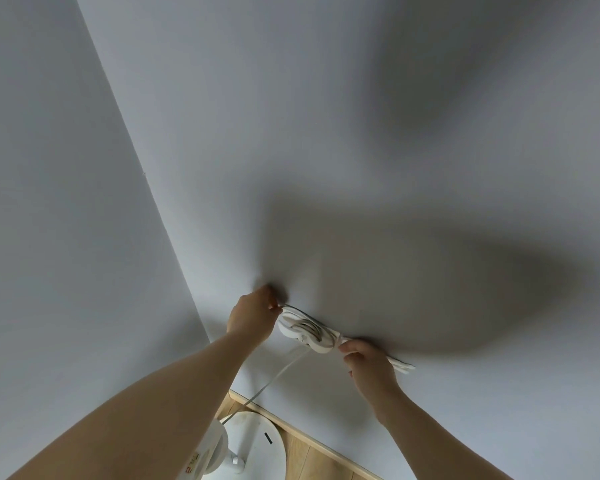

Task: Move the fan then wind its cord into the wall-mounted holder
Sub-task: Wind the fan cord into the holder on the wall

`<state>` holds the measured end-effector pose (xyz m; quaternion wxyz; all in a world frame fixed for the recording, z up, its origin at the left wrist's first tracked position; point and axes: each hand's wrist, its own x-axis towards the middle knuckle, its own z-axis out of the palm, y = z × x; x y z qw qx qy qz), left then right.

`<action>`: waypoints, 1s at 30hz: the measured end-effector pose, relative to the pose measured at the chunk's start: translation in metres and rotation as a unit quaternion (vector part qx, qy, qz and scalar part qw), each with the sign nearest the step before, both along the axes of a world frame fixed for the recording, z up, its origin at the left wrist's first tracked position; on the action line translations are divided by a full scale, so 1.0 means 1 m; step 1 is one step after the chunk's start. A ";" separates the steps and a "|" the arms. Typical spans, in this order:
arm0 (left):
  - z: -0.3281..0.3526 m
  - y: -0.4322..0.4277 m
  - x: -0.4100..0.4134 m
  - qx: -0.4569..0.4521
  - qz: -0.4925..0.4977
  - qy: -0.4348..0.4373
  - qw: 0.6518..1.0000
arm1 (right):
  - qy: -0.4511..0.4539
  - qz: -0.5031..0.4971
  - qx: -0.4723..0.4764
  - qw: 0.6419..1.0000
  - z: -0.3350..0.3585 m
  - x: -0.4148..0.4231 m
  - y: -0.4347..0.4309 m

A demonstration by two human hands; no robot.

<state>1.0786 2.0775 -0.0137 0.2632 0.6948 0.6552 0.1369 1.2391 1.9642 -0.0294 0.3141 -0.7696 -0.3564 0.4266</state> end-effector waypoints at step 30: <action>-0.018 -0.001 -0.022 -0.052 0.037 0.071 0.995 | -0.081 0.057 -0.015 0.995 0.000 -0.006 0.001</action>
